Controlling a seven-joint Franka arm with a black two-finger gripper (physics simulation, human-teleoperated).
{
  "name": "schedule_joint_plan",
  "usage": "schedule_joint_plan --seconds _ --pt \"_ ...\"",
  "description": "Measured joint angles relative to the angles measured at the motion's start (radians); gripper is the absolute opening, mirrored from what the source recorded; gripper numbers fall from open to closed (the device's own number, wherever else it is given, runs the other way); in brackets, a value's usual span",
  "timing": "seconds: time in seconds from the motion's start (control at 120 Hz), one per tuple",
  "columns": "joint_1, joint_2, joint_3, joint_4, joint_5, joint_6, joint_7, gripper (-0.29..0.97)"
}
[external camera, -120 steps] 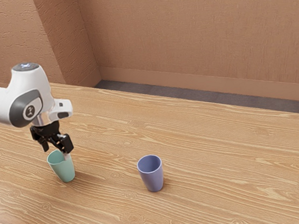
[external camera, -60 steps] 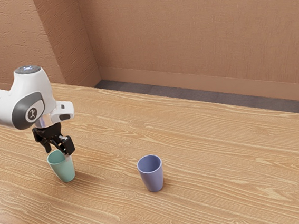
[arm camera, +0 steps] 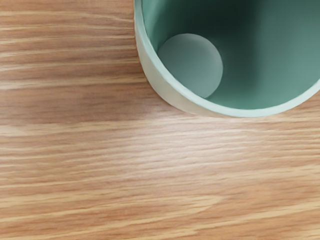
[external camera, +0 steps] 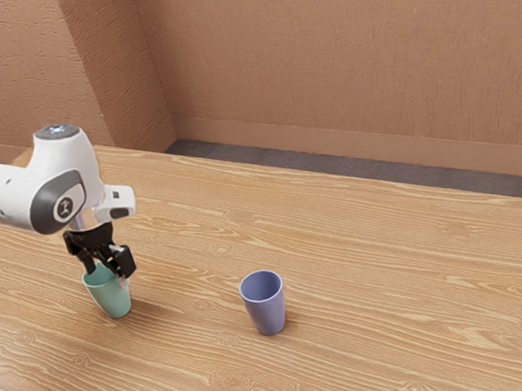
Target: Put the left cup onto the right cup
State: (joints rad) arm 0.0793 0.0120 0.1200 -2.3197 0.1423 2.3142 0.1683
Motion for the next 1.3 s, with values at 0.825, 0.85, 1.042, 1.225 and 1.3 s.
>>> schedule_joint_plan --seconds 0.825,0.85,1.042,1.225,1.3 --pt "-0.001 0.056 0.000 0.000 -0.009 0.071 0.004 0.58" --pt "-0.001 0.056 0.000 0.000 -0.009 0.072 0.004 0.58" --pt "-0.001 0.058 0.000 0.000 -0.013 0.076 0.004 0.50" --pt "-0.001 0.060 0.000 0.000 -0.015 0.079 0.005 0.41" --pt "-0.001 0.061 0.000 0.000 -0.015 0.081 0.005 0.37"
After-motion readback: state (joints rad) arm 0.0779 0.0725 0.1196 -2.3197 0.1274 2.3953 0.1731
